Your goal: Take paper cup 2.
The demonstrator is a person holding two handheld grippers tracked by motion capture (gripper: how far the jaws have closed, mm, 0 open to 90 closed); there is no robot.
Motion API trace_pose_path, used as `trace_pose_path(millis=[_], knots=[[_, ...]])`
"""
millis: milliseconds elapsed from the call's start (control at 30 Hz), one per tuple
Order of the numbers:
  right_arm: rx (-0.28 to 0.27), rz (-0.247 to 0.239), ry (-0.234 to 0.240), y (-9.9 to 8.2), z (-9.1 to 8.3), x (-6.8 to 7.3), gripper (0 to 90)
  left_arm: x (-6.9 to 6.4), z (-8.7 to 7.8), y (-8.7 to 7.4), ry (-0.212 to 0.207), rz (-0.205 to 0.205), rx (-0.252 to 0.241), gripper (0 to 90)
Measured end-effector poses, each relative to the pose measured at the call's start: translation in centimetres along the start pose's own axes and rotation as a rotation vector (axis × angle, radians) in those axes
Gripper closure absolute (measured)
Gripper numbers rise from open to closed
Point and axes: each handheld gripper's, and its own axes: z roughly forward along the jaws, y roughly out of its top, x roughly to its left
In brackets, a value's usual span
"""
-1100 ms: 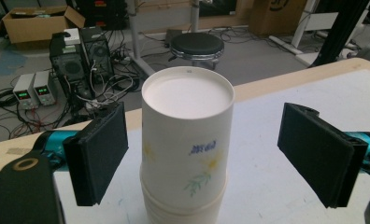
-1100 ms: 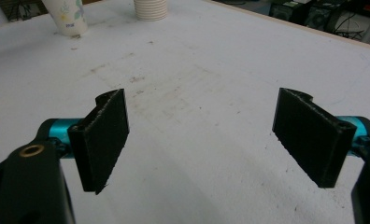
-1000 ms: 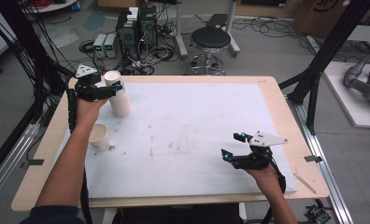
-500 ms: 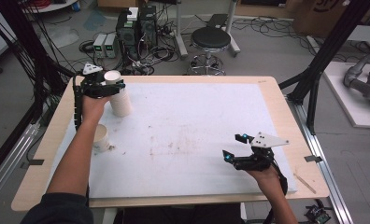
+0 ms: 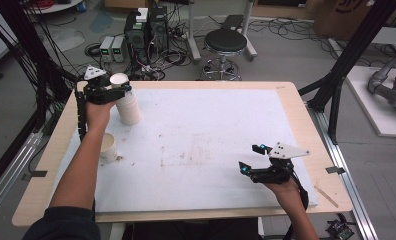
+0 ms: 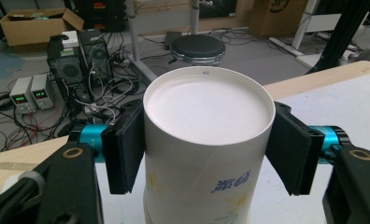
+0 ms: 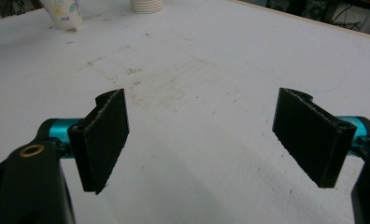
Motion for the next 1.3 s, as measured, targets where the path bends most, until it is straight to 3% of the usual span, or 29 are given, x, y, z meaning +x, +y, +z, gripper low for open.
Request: trace_pose_path(millis=[300,700,833,967,1300], knots=[[-0.004,0.003,0.0,0.1,0.0,0.0,19.0,-0.1,-1.6,0.9,-0.007,-0.002,-0.083,35.2],[-0.021,-0.005,-0.011,0.7,-0.4,0.2,19.0,-0.9,-5.3,3.2,-0.013,0.003,-0.266,35.8],[-0.026,0.009,0.007,0.9,-0.4,0.2,18.9,-1.8,-6.6,4.2,-0.071,0.011,-0.305,36.0],[-0.029,0.006,0.018,1.4,-0.2,0.4,18.9,-3.7,-7.3,4.1,-0.153,0.041,-0.316,36.2],[-0.049,-0.014,0.042,2.6,-0.1,0.7,18.9,-9.0,-7.2,2.6,-0.384,0.098,-0.283,36.2]])
